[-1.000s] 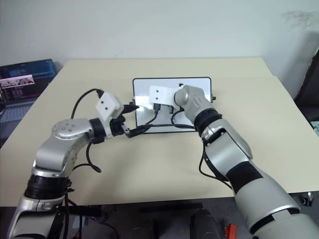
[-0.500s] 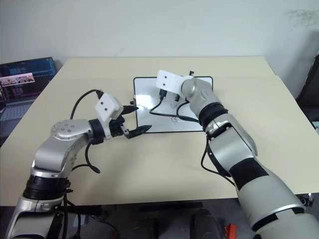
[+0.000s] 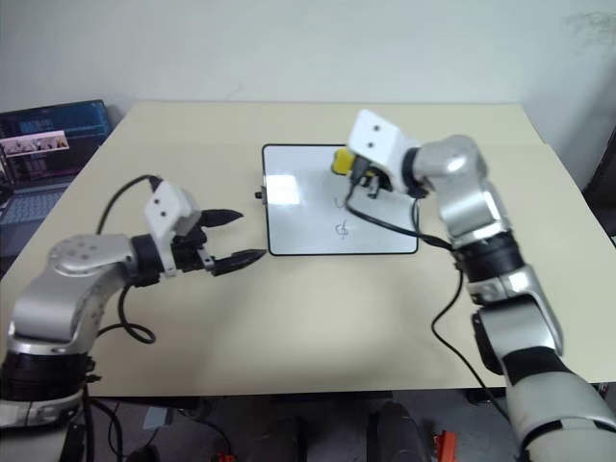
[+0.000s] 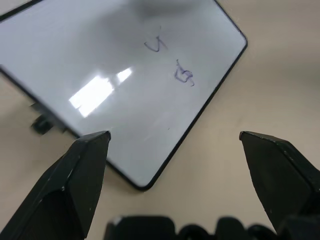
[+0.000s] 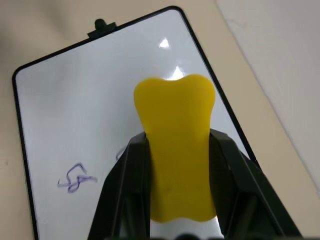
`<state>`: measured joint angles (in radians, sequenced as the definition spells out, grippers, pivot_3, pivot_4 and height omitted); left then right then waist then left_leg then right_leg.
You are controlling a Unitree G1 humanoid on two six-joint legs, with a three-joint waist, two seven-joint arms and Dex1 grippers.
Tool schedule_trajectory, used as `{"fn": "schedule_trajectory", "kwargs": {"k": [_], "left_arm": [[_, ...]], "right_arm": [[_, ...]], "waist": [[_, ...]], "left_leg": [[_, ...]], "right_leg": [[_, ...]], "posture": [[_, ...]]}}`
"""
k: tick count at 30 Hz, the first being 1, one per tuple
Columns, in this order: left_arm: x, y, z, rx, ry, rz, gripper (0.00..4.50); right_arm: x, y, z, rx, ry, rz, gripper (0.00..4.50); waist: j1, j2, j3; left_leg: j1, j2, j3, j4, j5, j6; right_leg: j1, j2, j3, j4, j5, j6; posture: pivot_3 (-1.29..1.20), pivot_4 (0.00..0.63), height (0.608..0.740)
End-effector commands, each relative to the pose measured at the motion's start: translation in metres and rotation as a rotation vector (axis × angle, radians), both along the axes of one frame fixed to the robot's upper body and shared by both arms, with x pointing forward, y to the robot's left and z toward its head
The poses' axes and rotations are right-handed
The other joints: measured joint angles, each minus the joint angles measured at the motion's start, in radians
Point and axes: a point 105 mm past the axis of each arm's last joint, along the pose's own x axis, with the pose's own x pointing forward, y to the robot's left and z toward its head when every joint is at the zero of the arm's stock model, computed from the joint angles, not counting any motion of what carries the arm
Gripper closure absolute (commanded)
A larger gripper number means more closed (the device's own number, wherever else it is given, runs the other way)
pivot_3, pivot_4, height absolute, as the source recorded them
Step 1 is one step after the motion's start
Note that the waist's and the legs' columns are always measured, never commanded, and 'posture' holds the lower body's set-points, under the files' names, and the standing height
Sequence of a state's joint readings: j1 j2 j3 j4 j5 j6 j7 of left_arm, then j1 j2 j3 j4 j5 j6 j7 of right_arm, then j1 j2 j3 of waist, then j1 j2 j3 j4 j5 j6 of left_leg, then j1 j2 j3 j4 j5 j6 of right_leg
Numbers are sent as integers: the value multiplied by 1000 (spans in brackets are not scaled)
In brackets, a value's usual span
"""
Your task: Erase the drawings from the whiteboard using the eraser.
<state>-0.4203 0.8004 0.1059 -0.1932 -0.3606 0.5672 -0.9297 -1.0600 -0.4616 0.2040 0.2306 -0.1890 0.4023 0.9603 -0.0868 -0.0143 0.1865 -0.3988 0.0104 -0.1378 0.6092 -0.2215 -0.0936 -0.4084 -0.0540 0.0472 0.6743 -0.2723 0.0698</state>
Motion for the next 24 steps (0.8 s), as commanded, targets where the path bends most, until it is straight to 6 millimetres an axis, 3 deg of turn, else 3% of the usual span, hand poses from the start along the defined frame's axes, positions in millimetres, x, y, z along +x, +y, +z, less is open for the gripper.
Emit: {"fn": "schedule_trajectory", "kwargs": {"k": [1, 5, 9, 24], "left_arm": [[-6, -2, 18, -20, -55, -27, 0], [-6, -1, 18, -13, -53, -16, 0], [-5, -3, 15, -10, -48, -14, 0], [-6, -10, 11, -10, -37, -29, 0]], "right_arm": [[-16, -10, 20, 112, -61, 19, 3308], [-16, -34, -1, 108, -34, -60, 3308], [-16, -45, -14, 87, -10, -120, 3308], [-13, -50, -18, 49, -2, -147, 3308]], "waist": [[-1, 0, 0], [1, 0, 0], [-1, 0, 0], [2, -1, 0]], "left_leg": [[1, 0, 0, 0, 0, 0], [1, 0, 0, 1, 0, 0], [1, 0, 1, 1, 0, 0], [1, 0, 1, 1, 0, 0]], "right_leg": [[0, 0, 0, 0, 0, 0], [1, 0, 0, 2, 0, 0], [1, 0, 1, 2, 0, 0], [1, 0, 0, 1, 0, 0]], "posture": [[0, 150, 740], [0, 150, 740], [0, 150, 740], [0, 150, 740]]}}
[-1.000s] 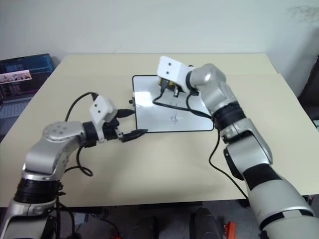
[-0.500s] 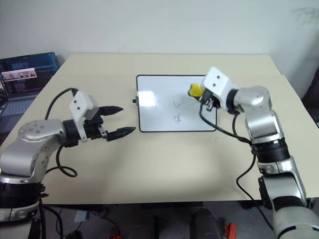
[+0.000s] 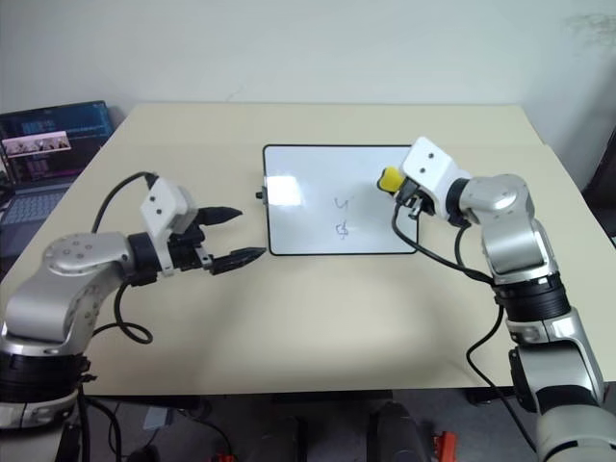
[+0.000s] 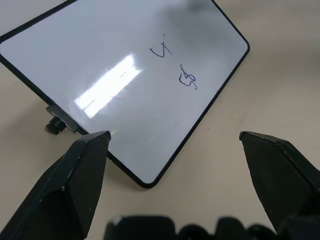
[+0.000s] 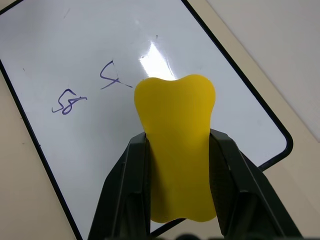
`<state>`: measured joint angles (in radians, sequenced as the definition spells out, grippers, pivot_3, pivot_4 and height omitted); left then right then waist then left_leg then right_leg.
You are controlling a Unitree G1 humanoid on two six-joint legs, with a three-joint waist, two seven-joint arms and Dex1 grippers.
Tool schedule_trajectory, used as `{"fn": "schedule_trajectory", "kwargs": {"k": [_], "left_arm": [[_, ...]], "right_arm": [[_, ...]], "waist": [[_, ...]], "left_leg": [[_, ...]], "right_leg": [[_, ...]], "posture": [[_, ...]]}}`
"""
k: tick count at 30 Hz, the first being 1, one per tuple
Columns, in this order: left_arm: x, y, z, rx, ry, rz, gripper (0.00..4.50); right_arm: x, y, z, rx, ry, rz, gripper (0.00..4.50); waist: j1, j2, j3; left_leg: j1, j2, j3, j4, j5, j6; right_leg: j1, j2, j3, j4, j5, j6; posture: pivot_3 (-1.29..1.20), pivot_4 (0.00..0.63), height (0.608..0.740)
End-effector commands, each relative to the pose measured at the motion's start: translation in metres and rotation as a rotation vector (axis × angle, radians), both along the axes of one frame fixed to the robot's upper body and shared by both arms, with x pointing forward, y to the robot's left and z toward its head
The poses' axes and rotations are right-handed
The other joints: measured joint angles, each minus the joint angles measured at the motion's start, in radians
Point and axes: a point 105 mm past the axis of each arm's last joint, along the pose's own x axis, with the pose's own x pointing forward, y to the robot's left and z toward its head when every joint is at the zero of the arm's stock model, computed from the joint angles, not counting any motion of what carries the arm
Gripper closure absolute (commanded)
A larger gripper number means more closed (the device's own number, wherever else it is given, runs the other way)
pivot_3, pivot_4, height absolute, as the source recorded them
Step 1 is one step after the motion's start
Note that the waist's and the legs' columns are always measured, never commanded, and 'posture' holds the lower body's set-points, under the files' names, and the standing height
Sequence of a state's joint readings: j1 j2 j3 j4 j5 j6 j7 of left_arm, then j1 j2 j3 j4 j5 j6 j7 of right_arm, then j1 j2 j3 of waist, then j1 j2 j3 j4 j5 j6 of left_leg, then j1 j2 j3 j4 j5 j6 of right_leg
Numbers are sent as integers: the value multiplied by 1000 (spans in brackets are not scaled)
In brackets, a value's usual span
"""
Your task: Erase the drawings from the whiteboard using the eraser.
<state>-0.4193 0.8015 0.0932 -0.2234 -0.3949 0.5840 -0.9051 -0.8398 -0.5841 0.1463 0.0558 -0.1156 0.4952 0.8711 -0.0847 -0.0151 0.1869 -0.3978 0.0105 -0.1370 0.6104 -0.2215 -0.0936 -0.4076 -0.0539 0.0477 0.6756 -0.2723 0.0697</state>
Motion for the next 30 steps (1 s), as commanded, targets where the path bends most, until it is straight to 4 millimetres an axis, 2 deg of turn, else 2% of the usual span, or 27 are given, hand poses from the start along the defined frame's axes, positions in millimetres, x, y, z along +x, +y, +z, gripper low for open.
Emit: {"fn": "schedule_trajectory", "kwargs": {"k": [1, 4, 8, 10, 14, 19, 23, 30], "left_arm": [[-4, -3, 9, 6, -35, -13, 0], [-3, -5, 7, 3, -29, -19, 0], [0, -9, -2, 30, -12, -22, 0], [1, -11, -12, 60, 1, -34, 0], [1, -18, -17, 47, 9, -49, 0], [2, -18, -19, 51, 10, -46, 0], [1, -19, -17, 40, 3, -48, 0], [1, -19, -15, 34, -6, -44, 0]], "right_arm": [[-3, 3, 16, -12, -54, 18, 3308], [-3, 9, 18, -6, -64, 38, 3308], [0, 45, 22, 19, -98, 104, 3308], [5, 65, 22, 24, -109, 117, 3308], [21, 93, 13, 11, -104, 106, 3308], [43, 98, 10, -12, -109, 11, 3308], [65, 90, 4, -191, -204, -91, 3308], [66, 96, -30, -316, -127, -34, 3317]], "waist": [[0, 0, 0], [0, 0, 0], [-6, 0, 0], [-9, 0, 0], [-3, 0, 0], [3, 0, 0], [0, 0, 0], [-4, -1, -1]], "left_leg": [[0, 0, 0, 0, 0, 0], [0, 0, 0, 0, 0, 0], [0, 0, 0, 0, 0, 0], [1, 0, 1, 0, 0, 0], [1, 0, 0, 0, 0, 0], [0, 0, 0, 1, 0, 0], [1, 0, 0, 0, 0, 0], [4, 0, 0, 1, 0, 0]], "right_leg": [[0, 0, 0, 0, 0, 0], [0, 0, 0, 0, 0, 0], [0, 0, 0, 0, 0, 0], [0, 0, 1, 1, 0, 0], [0, 0, 1, 2, 0, 0], [0, 0, 0, 2, 0, 0], [0, 0, 0, 2, 0, 0], [2, 0, 1, 4, 0, 0]], "posture": [[0, 150, 740], [0, 150, 740], [0, 150, 740], [0, 150, 740], [0, 150, 740], [0, 150, 740], [0, 150, 740], [0, 150, 740]]}}
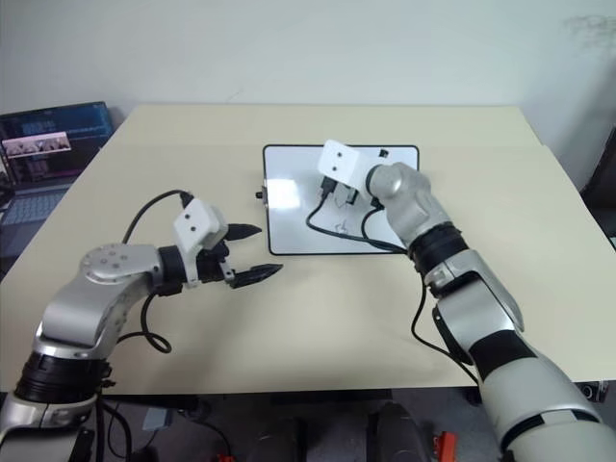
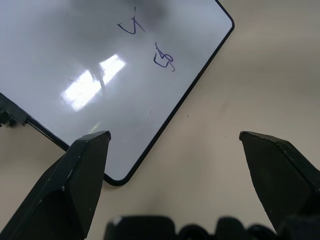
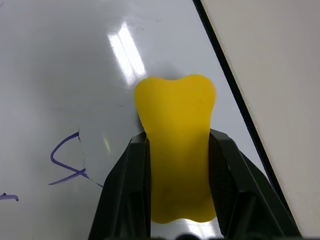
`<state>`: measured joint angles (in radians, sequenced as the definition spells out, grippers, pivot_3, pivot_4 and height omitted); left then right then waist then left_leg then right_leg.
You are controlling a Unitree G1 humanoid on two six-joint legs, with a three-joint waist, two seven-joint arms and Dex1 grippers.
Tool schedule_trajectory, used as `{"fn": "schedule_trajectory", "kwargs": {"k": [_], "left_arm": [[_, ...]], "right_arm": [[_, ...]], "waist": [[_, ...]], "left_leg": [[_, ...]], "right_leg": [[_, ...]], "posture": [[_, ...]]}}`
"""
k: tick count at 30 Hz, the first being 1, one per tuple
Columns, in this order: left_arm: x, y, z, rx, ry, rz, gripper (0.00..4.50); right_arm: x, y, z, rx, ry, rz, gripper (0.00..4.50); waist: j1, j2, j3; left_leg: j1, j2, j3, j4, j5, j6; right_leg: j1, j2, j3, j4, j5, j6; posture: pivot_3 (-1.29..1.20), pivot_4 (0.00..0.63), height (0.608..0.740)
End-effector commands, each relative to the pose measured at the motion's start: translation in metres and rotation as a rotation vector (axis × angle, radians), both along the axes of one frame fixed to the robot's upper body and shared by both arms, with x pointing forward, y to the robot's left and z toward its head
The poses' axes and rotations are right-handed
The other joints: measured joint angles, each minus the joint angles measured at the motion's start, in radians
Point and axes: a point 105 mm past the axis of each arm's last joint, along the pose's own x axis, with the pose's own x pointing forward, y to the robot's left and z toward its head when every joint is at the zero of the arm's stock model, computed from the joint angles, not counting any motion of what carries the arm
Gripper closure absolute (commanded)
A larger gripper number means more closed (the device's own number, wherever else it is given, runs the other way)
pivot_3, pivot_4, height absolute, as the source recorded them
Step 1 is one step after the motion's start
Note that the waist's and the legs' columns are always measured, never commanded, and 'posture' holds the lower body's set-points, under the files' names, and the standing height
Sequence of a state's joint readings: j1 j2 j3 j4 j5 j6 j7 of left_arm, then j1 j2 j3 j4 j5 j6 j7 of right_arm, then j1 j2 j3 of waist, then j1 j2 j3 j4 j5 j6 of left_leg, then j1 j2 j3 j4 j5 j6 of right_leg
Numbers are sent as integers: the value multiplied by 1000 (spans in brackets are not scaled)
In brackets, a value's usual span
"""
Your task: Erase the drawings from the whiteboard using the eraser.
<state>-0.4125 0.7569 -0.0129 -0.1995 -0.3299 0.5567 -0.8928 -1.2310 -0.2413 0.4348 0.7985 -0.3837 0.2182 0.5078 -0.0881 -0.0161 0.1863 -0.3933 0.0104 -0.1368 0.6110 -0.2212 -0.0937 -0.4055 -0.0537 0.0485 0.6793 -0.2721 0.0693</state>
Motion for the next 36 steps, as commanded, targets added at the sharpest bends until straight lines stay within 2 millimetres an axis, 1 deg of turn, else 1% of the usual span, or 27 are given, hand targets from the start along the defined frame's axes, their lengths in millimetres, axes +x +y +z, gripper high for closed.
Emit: {"fn": "schedule_trajectory", "kwargs": {"k": [1, 5, 6, 7, 11, 14, 18, 22, 24, 26, 30, 36], "left_arm": [[-2, -2, 14, -13, -63, -12, 0], [-2, -3, 16, -20, -67, -12, 0], [-2, -3, 16, -20, -67, -12, 0], [-2, -3, 17, -20, -68, -12, 0], [-2, -3, 17, -22, -68, -15, 0], [-1, -4, 17, -23, -68, -18, 0], [0, -5, 17, -24, -69, -22, 0], [0, -6, 18, -24, -70, -25, 0], [1, -6, 18, -25, -71, -25, 0], [1, -6, 18, -25, -72, -25, 0], [1, -7, 19, -29, -74, -28, 0], [1, -7, 19, -30, -74, -30, 0]], "right_arm": [[-2, 3, -19, -76, 57, 25, 3325], [-15, 3, -56, -211, 181, 92, 3326], [-17, 2, -61, -225, 200, 96, 3326], [-17, 1, -62, -218, 203, 89, 3326], [-16, -2, -58, -210, 201, 71, 3326], [-13, -5, -54, -210, 187, 53, 3326], [-2, -13, -33, -160, 109, -26, 3326], [13, -25, 2, -99, -33, -126, 3326], [17, -28, 12, -93, -76, -151, 3326], [17, -26, 15, -89, -91, -148, 3327], [13, -16, 6, -92, -52, -106, 3327], [-1, 4, -23, -161, 35, -12, 3330]], "waist": [[-1, 0, 0], [-2, -1, -1], [-2, -2, -2], [-2, -2, -2], [0, -2, -2], [0, -2, -2], [1, -2, -2], [4, -2, -1], [5, -2, -1], [3, -2, -1], [-4, -2, -1], [-11, -2, -1]], "left_leg": [[1, 0, 0, 0, 0, 0], [3, 0, 0, 0, 0, 0], [4, 0, 0, 0, 0, 1], [6, 0, 0, 0, 0, 1], [17, 0, 0, 0, 0, 1], [18, 0, 0, 0, 1, 1], [19, 0, 0, 0, 1, 1], [18, 0, -1, 0, 2, 2], [18, 0, -1, 0, 2, 3], [17, 0, -1, -1, 2, 3], [16, 0, 0, -2, 2, 3], [16, 0, 0, -3, 2, 3]], "right_leg": [[1, 0, 0, 0, 0, 0], [2, 0, 0, 1, 0, 0], [3, 0, 0, 1, 0, 0], [4, 0, 0, 1, 0, 0], [16, 0, 0, 0, -1, 2], [17, 0, 0, 0, -2, 4], [17, 0, 0, 0, -2, 2], [17, 0, 0, 0, -1, 2], [17, 0, 0, 0, -1, 2], [16, 0, 0, -1, -1, 1], [15, 0, 0, -1, 1, -2], [15, 0, 0, -1, 1, -2]], "posture": [[0, 150, 740], [0, 150, 740], [0, 150, 740], [0, 150, 740], [0, 150, 740], [0, 150, 740], [0, 150, 740], [0, 150, 740], [0, 150, 740], [0, 150, 740], [0, 150, 740], [0, 150, 740]]}}
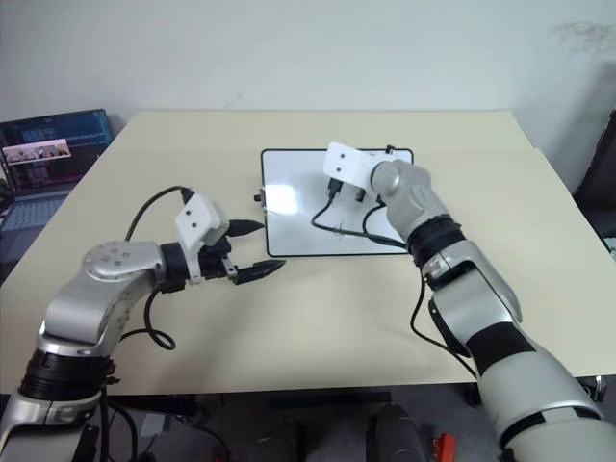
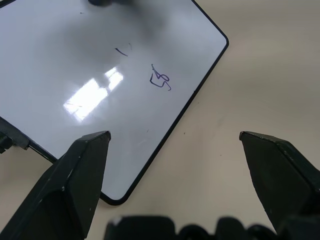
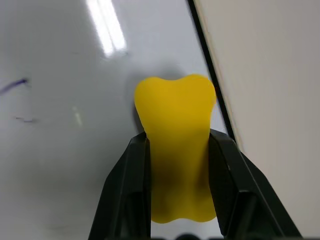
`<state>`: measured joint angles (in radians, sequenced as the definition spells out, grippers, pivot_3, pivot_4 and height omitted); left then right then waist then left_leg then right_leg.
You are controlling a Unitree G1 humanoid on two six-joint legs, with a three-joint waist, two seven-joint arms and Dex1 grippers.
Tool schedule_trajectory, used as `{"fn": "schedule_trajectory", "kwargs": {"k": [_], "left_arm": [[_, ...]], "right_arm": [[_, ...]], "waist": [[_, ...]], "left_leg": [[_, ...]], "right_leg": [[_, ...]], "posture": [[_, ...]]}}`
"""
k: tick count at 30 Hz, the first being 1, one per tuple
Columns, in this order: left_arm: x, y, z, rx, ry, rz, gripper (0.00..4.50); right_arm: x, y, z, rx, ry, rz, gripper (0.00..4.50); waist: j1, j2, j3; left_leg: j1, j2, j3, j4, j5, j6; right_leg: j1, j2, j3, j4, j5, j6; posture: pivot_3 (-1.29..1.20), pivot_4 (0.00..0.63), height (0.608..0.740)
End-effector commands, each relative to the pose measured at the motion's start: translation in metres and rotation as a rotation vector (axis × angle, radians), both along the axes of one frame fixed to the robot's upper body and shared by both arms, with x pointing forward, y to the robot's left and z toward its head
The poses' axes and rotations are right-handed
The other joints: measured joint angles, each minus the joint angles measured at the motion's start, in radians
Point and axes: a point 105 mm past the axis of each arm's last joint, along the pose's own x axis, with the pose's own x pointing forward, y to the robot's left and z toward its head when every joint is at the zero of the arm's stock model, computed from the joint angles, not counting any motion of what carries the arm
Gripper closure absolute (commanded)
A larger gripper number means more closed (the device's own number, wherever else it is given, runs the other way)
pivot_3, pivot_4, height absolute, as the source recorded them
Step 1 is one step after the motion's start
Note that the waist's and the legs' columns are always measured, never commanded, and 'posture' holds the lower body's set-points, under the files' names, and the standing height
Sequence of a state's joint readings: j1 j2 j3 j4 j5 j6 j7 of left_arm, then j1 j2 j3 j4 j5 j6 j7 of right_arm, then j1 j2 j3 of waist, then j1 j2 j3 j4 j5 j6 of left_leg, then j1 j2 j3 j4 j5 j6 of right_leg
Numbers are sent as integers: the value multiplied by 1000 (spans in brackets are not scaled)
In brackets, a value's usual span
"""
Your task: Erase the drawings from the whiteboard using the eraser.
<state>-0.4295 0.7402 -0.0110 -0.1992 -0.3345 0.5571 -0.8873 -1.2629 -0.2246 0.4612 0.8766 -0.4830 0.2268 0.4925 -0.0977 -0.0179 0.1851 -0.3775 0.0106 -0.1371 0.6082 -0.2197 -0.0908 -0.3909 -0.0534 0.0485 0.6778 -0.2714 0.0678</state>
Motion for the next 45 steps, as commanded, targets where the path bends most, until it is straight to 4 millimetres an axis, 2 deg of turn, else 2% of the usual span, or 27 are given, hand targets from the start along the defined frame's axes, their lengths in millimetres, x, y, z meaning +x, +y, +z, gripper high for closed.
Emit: {"fn": "schedule_trajectory", "kwargs": {"k": [1, 4, 10, 13, 20, 26, 30, 35, 40, 45], "left_arm": [[0, -3, 14, -10, -58, -23, 0], [0, -4, 13, -10, -56, -25, 0], [-1, -5, 13, -13, -56, -26, 0], [-1, -4, 13, -12, -56, -25, 0], [0, -5, 13, -12, -58, -28, 0], [2, -5, 15, -15, -63, -30, 0], [3, -5, 15, -13, -65, -32, 0], [3, -5, 16, -12, -64, -33, 0], [3, -5, 16, -10, -64, -31, 0], [2, -5, 16, -10, -63, -31, 0]], "right_arm": [[-12, 17, -26, -75, 78, 70, 3330], [-27, 33, -45, -151, 144, 151, 3330], [-31, 33, -48, -178, 159, 157, 3333], [-25, 25, -42, -168, 139, 117, 3336], [-1, -19, -20, -209, 62, -48, 3340], [6, -45, -21, -286, 69, -106, 3346], [2, -42, -30, -313, 108, -65, 3356], [-13, -19, -47, -330, 170, 47, 3356], [-29, -10, -70, -367, 241, 111, 3356], [-24, -15, -61, -342, 214, 72, 3356]], "waist": [[-1, 0, 0], [-1, 0, 0], [5, 0, 0], [7, 0, 0], [18, 0, 0], [22, -1, 0], [17, -1, 0], [14, -2, 0], [8, -2, 0], [8, -2, 0]], "left_leg": [[0, 0, 0, 0, 0, 0], [1, 0, 0, 0, 0, 0], [1, 0, 0, 1, 0, 0], [1, 0, -1, 1, 0, 0], [1, 0, -1, 1, 1, 0], [1, 0, -1, 2, 1, 0], [2, 0, -1, 2, 1, 0], [2, 0, -1, 1, 1, 0], [4, 0, 0, 1, 1, 0], [5, 1, 0, 1, 1, 0]], "right_leg": [[0, 0, 0, 0, -2, 3], [0, 0, 0, 0, -2, 4], [1, 0, 0, 0, -2, 4], [1, 0, 0, 0, -2, 4], [1, 0, -1, 0, -2, 4], [2, 0, -1, 0, -2, 4], [2, 0, -1, 0, -2, 4], [3, 0, -1, 0, -3, 5], [3, 0, -1, 0, -3, 5], [4, 0, -1, 1, -2, 5]], "posture": [[0, 150, 740], [0, 150, 740], [0, 150, 740], [0, 150, 740], [0, 150, 740], [0, 150, 740], [0, 150, 740], [0, 150, 740], [0, 150, 740], [0, 150, 740]]}}
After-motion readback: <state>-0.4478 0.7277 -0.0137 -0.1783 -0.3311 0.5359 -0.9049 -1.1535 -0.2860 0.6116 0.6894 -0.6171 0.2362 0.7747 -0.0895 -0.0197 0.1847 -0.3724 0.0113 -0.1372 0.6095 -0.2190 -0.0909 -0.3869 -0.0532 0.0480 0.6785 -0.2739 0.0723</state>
